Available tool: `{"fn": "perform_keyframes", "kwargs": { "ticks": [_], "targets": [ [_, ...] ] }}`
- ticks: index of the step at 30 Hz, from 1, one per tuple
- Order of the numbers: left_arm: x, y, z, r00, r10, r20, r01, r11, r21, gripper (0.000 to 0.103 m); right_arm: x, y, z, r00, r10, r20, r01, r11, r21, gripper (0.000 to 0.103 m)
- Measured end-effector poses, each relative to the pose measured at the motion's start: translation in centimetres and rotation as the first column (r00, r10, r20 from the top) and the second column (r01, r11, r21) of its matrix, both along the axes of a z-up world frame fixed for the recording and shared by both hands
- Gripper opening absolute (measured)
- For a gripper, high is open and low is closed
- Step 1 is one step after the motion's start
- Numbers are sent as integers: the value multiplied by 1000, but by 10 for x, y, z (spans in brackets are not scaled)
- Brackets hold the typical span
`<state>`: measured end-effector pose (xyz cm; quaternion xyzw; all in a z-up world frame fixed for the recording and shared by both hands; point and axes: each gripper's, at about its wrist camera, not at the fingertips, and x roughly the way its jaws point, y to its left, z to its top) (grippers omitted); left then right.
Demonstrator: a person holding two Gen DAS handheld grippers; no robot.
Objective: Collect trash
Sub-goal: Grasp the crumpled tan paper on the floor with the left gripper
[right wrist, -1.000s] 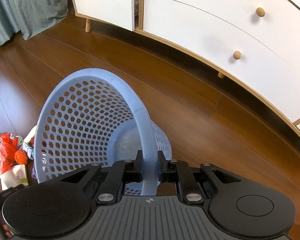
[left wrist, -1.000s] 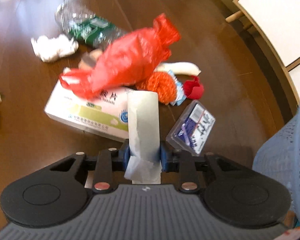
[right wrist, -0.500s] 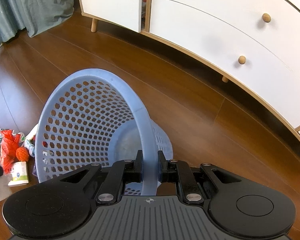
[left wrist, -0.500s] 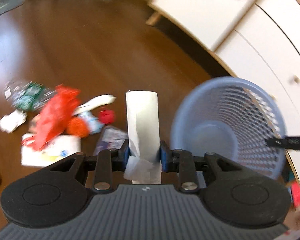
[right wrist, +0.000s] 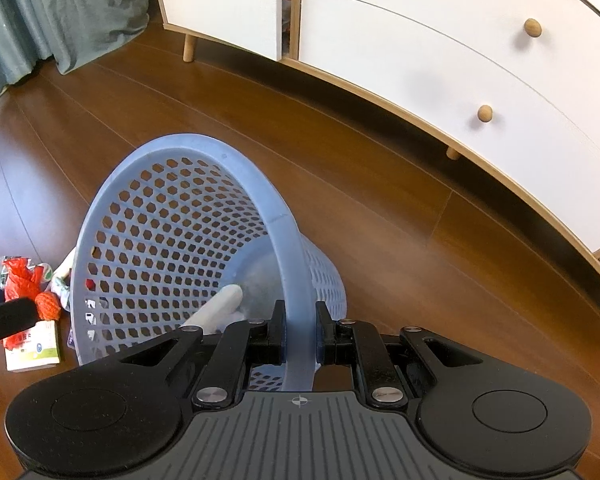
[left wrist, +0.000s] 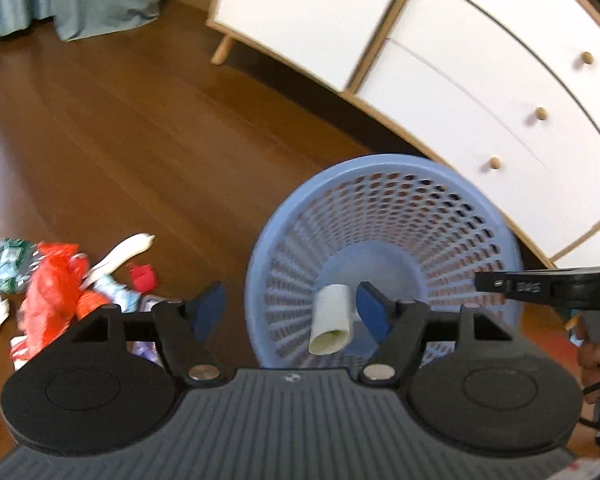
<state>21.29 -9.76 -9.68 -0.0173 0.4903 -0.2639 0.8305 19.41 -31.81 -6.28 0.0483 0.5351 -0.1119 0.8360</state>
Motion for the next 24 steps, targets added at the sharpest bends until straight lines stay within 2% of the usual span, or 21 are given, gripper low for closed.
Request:
{"fn": "perform_keyframes", "kwargs": {
  "ticks": [7, 13, 20, 24],
  "targets": [
    [4, 45, -7, 994, 112, -1, -112, 992, 56, 68, -1, 1, -1, 1000, 1, -1, -1, 1000, 7, 9],
    [-4, 87, -12, 980, 199, 22, -200, 968, 149, 68, 0, 0, -1, 1000, 1, -1, -1, 1000, 8, 9],
    [-12, 148, -29, 951, 307, 40, -307, 920, 245, 68, 1, 2, -2, 1000, 0, -2, 0, 1000, 13, 9],
    [-21, 197, -50, 930, 363, 55, -363, 886, 289, 68, 1, 3, -3, 1000, 3, -4, -3, 1000, 13, 9]
  ]
}}
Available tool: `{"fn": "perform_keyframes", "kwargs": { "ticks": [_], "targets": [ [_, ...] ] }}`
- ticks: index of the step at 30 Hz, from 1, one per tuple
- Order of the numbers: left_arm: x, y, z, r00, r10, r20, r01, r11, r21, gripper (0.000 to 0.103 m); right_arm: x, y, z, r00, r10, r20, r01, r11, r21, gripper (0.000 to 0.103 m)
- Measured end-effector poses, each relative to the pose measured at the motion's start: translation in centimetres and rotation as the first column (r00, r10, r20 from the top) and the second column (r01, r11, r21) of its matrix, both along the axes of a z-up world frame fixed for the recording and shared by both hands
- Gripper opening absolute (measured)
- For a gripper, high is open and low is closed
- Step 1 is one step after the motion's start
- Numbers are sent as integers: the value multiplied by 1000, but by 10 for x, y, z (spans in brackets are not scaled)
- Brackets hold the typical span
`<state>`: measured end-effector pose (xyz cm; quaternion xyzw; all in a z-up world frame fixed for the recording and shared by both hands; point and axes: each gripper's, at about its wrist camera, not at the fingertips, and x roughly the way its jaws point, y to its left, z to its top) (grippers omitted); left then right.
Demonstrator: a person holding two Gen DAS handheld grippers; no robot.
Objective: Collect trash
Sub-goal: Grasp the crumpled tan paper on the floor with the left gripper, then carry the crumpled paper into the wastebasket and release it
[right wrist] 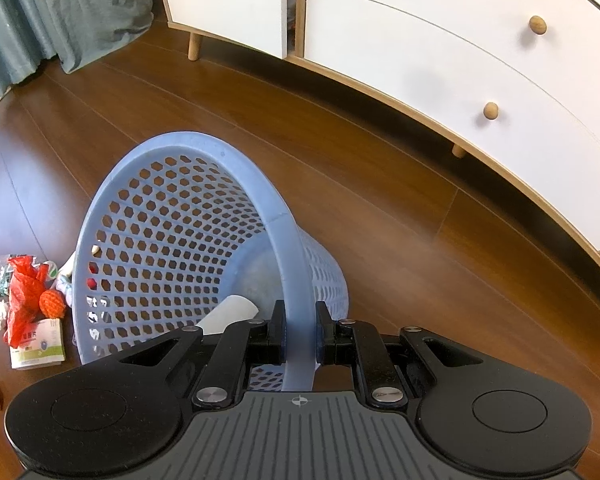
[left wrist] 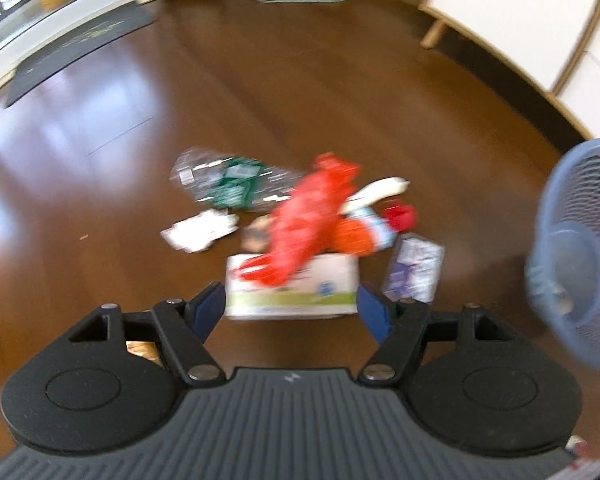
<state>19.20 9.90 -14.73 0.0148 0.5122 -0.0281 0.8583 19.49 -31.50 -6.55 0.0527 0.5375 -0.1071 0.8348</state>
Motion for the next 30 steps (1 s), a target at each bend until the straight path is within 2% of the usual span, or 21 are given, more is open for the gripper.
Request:
{"fn": "perform_keyframes", "kwargs": {
  "ticks": [5, 9, 18, 21, 22, 24, 26, 30],
  "targets": [
    [-7, 77, -35, 995, 100, 8, -100, 991, 87, 68, 0, 0, 0, 1000, -1, -6, 1, 1000, -2, 9],
    [-8, 118, -69, 991, 127, -30, -122, 981, 149, 67, 1, 1, -1, 1000, 0, -8, 0, 1000, -8, 9],
    [13, 132, -135, 988, 124, -95, -105, 977, 185, 60, 2, 5, -3, 1000, 0, -14, 0, 1000, -24, 9],
    [19, 132, -155, 983, 128, -131, -94, 967, 238, 53, 3, 5, -3, 1000, -5, -17, 5, 1000, -27, 9],
    [20, 132, -161, 980, 132, -148, -92, 963, 251, 47, 3, 5, -4, 1000, -5, -17, 5, 1000, -28, 9],
    [19, 131, -160, 983, 133, -130, -94, 959, 268, 43, 4, 6, -4, 1000, -2, -18, 2, 1000, -30, 9],
    [16, 127, -152, 985, 119, -125, -86, 967, 240, 38, 3, 7, -4, 1000, 3, -17, -4, 999, -32, 9],
    [10, 110, -124, 991, 77, -109, -54, 980, 193, 36, 3, 8, -5, 1000, 13, -19, -13, 999, -29, 9]
  ]
}}
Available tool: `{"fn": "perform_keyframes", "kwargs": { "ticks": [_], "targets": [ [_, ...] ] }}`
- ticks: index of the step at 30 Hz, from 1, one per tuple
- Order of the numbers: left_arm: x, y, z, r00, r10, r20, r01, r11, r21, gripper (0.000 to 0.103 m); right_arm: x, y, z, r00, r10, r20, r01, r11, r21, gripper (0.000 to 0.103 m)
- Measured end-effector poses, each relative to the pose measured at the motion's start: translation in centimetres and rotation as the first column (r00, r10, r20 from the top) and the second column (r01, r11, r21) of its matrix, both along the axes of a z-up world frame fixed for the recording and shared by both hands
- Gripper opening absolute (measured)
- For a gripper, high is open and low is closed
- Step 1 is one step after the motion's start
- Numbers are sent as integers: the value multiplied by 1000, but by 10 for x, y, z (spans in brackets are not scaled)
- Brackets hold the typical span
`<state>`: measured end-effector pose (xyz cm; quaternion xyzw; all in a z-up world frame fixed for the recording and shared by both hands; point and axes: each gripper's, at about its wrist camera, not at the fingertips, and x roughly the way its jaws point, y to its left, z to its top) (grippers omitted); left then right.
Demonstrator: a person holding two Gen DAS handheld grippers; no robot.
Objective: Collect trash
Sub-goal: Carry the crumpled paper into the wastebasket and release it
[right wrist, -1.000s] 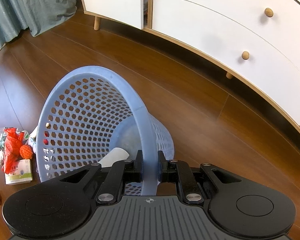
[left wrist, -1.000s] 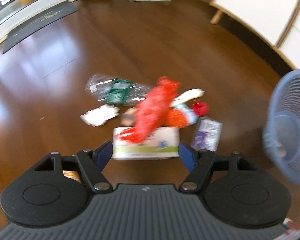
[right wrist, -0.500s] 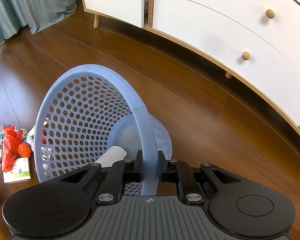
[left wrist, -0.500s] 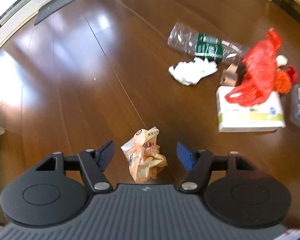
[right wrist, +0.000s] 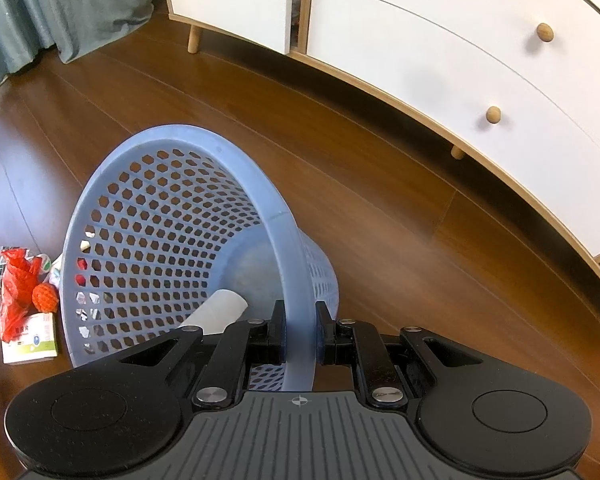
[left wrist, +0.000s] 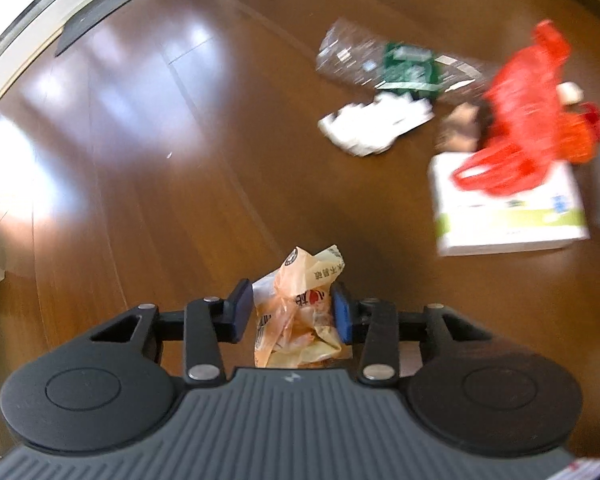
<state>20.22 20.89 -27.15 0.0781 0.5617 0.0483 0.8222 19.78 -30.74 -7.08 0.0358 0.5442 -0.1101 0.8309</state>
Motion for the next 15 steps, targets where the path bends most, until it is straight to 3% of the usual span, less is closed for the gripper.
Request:
{"fn": "perform_keyframes", "kwargs": {
  "ticks": [8, 15],
  "targets": [
    [4, -78, 81, 987, -153, 50, 159, 974, -160, 36, 1, 1, -1, 1000, 12, 2, -12, 1000, 5, 9],
    [10, -183, 132, 940, -319, 120, 341, 896, -283, 36, 1, 1, -2, 1000, 13, 0, -13, 1000, 15, 9]
  ]
}}
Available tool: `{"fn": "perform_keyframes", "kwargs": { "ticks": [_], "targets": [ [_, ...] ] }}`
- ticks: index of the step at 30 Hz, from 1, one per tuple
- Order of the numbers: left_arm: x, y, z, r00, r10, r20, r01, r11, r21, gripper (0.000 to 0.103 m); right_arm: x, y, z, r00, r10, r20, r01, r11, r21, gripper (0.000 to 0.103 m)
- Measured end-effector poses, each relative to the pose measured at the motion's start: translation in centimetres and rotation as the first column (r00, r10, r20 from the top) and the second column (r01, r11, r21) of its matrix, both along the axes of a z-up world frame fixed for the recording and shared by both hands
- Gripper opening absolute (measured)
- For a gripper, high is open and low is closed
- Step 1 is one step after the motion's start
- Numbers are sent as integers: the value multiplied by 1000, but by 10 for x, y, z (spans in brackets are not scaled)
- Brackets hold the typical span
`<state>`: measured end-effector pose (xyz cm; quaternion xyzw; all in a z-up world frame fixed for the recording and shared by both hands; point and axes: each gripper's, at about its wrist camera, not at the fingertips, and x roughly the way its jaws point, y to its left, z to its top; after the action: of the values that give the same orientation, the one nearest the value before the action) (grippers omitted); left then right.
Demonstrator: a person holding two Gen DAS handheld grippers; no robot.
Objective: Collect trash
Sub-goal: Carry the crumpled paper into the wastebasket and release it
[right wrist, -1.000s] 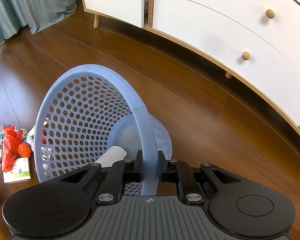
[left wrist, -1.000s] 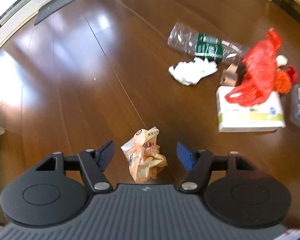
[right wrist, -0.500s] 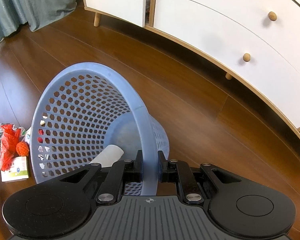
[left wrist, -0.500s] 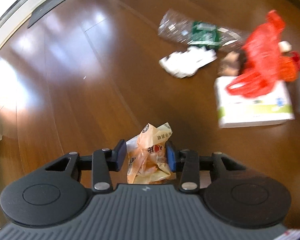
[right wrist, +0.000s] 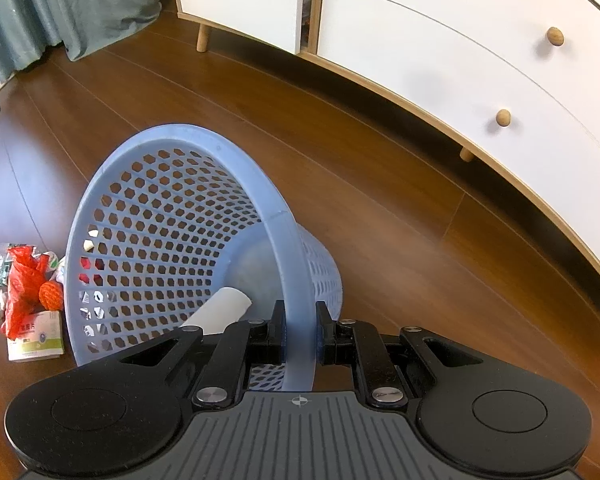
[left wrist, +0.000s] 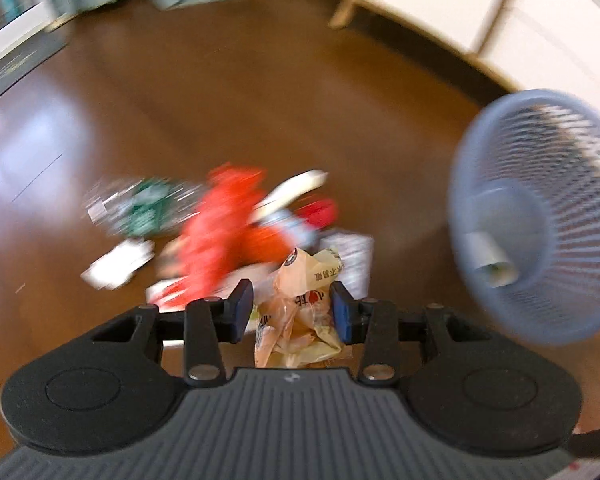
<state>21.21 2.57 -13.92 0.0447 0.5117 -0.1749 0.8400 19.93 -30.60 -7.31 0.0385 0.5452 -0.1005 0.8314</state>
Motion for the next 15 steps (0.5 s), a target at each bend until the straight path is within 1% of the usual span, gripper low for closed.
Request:
{"fn": "perform_keyframes", "kwargs": {
  "ticks": [4, 6, 10, 12, 13, 14, 15],
  "targets": [
    [0, -52, 19, 995, -99, 0, 99, 993, -66, 37, 0, -4, -1, 1000, -21, -2, 21, 1000, 4, 9],
    [-2, -75, 27, 988, -152, 5, 152, 984, -91, 37, -1, -6, -1, 999, -32, -3, 33, 999, 17, 9],
    [-3, -113, 38, 975, -221, 12, 221, 967, -130, 38, -1, -11, -1, 998, -64, -7, 64, 997, 45, 9],
    [-2, -132, 39, 969, -248, 21, 249, 961, -122, 43, 0, -14, 0, 997, -79, -10, 80, 995, 61, 9],
    [-1, -141, 40, 965, -260, 30, 262, 959, -110, 50, 0, -15, -1, 996, -87, -11, 88, 994, 69, 9],
    [1, -148, 40, 962, -270, 38, 272, 957, -96, 62, 1, -17, -1, 996, -94, -12, 94, 993, 75, 9],
    [2, -152, 40, 961, -273, 51, 277, 957, -83, 65, 1, -17, 0, 995, -98, -12, 99, 992, 80, 9]
  ]
}}
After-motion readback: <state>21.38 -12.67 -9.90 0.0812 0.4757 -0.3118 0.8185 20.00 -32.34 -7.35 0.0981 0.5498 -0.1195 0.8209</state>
